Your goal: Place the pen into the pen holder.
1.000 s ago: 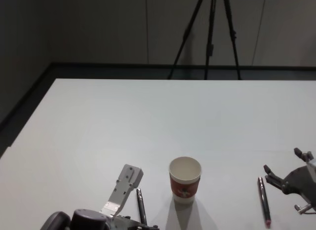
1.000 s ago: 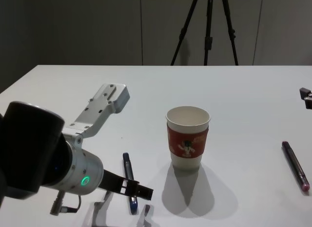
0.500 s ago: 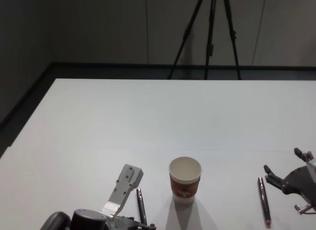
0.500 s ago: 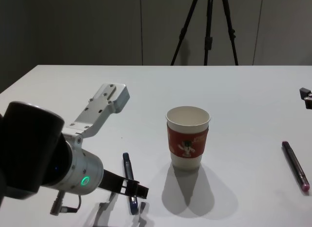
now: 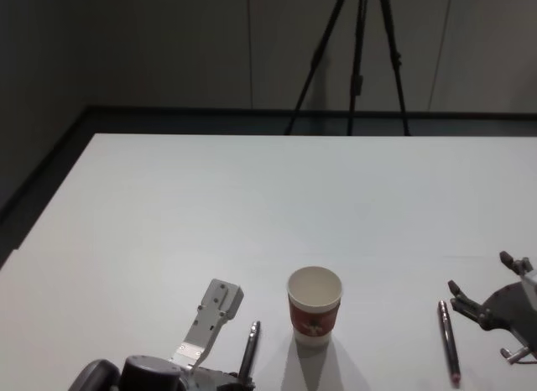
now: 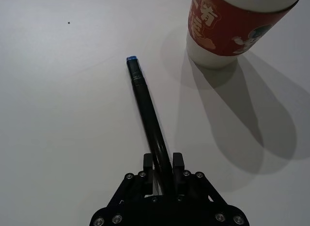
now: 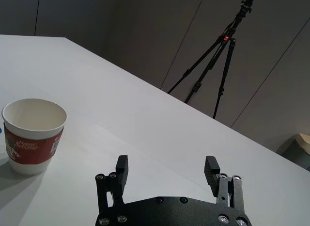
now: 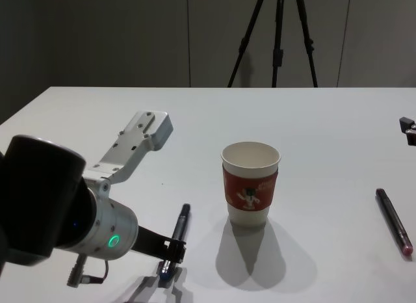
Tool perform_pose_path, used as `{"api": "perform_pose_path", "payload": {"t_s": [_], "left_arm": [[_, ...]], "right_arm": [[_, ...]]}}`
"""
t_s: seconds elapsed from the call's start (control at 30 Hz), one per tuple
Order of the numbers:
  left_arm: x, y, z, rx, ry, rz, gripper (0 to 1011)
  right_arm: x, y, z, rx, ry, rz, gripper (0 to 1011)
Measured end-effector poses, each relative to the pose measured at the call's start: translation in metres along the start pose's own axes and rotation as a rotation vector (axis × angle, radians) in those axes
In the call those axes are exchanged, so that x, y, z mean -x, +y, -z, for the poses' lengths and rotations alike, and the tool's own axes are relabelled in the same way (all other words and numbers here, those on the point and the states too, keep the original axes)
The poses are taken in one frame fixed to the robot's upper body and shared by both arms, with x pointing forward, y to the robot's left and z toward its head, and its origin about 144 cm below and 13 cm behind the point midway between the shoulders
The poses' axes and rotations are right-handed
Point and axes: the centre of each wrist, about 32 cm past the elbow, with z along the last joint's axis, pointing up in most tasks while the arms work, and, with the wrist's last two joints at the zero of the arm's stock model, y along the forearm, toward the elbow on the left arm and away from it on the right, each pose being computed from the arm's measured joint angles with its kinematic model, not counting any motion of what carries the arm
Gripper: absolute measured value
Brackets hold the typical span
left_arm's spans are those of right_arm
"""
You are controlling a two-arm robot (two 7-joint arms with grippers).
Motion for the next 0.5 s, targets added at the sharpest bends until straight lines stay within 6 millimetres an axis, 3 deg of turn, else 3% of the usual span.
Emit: {"api": "perform_pose_path", "payload": {"t_s": [0.07, 0.13, 0.5], "left_arm": [[0.0, 0.0, 0.0, 0.0, 0.0, 0.0, 203], [0.0, 0.0, 0.0, 0.0, 0.0, 0.0, 175], [0.0, 0.0, 0.0, 0.0, 0.0, 0.0, 163]], "right_arm": [[0.0, 0.0, 0.0, 0.0, 0.0, 0.0, 1001], [0.0, 0.0, 0.0, 0.0, 0.0, 0.0, 1001], [0.0, 0.0, 0.0, 0.0, 0.0, 0.0, 1001]]}}
